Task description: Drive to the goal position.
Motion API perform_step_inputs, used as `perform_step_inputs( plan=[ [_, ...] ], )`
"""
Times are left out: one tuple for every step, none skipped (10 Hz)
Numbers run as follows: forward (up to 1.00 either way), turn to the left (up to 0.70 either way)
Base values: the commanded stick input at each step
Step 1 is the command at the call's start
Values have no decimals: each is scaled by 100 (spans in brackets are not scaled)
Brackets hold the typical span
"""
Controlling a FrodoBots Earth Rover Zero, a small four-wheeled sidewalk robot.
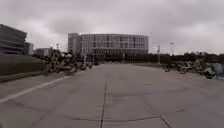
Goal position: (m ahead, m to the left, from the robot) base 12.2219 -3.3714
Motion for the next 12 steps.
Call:
perform_step_inputs(
  plan=[
    [70, 0],
    [70, 1],
    [70, 1],
    [70, 1],
    [70, 1],
    [70, 1],
    [70, 1],
    [70, 1],
    [70, 1],
    [70, 1],
    [70, 1],
    [70, 1]
  ],
)
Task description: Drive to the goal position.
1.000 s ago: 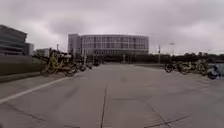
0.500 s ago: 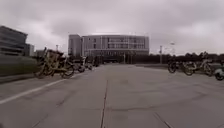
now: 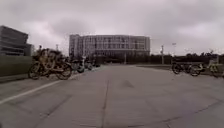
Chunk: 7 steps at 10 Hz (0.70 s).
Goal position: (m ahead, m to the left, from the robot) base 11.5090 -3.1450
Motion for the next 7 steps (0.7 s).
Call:
perform_step_inputs(
  plan=[
    [70, 1],
    [70, 1],
    [70, 1],
    [70, 1],
    [70, 1],
    [70, 1],
    [70, 1]
  ],
)
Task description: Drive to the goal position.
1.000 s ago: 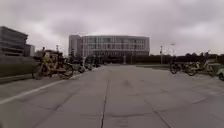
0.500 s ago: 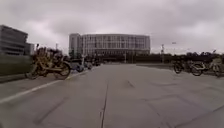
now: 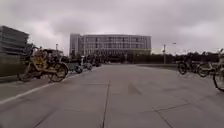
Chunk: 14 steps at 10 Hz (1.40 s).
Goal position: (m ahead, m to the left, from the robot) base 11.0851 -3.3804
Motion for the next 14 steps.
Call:
perform_step_inputs(
  plan=[
    [70, 1],
    [70, 1],
    [70, 1],
    [70, 2],
    [70, 2],
    [70, 2],
    [70, 2],
    [70, 2],
    [70, 2],
    [70, 2],
    [70, 2],
    [70, 2],
    [70, 2],
    [70, 2]
  ],
)
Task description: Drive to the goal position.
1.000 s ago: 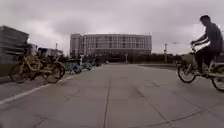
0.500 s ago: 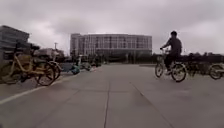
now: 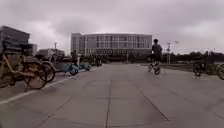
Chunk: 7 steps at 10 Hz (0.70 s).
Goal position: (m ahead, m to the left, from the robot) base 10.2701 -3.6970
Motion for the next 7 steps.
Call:
perform_step_inputs(
  plan=[
    [70, 2],
    [70, 2],
    [70, 1],
    [70, 1],
    [70, 1],
    [70, 1],
    [70, 1]
  ],
)
